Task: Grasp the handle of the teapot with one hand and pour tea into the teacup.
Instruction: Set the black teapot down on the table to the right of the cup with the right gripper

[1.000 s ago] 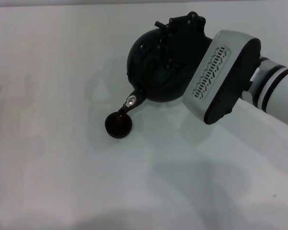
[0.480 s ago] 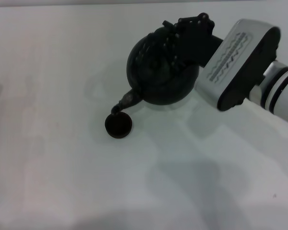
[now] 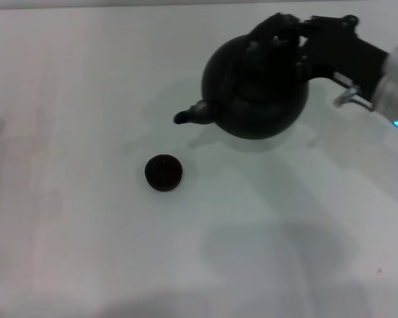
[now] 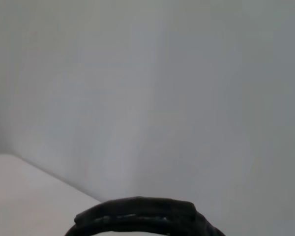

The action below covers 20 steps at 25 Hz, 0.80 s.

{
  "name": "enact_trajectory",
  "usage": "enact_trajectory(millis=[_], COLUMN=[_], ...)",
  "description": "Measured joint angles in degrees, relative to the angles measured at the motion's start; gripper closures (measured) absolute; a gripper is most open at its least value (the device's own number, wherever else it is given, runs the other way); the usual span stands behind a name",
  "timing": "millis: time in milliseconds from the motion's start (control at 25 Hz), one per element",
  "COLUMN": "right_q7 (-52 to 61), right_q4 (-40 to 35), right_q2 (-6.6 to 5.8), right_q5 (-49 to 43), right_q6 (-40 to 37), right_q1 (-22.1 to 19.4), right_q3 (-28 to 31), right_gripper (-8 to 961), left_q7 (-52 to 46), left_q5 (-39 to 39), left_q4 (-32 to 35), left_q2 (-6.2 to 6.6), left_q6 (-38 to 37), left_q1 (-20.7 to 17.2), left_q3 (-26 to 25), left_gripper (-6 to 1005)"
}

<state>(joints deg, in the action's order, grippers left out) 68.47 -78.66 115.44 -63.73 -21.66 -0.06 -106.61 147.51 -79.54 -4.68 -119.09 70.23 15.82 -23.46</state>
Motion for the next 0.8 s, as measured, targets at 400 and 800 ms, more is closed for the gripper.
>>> enact_trajectory(millis=[400, 800], right_q7=[-0.05, -0.09], right_q4=[9.49, 15.22], right_q2=[0.09, 0.07], right_q5=[5.32, 5.52], right_q6=[-11.1, -10.66], right_q1=[-1.61, 1.4], right_q3=[7.47, 8.72], right_gripper=[769, 733], left_q7=[-0.03, -0.04], left_q5=[0.15, 0.18], left_q4=[0.0, -0.08], left_q2=[0.0, -0.08], left_q6=[-0.13, -0.19], left_q1=[0.3, 0.22], left_q3=[0.07, 0.08], left_gripper=[109, 109])
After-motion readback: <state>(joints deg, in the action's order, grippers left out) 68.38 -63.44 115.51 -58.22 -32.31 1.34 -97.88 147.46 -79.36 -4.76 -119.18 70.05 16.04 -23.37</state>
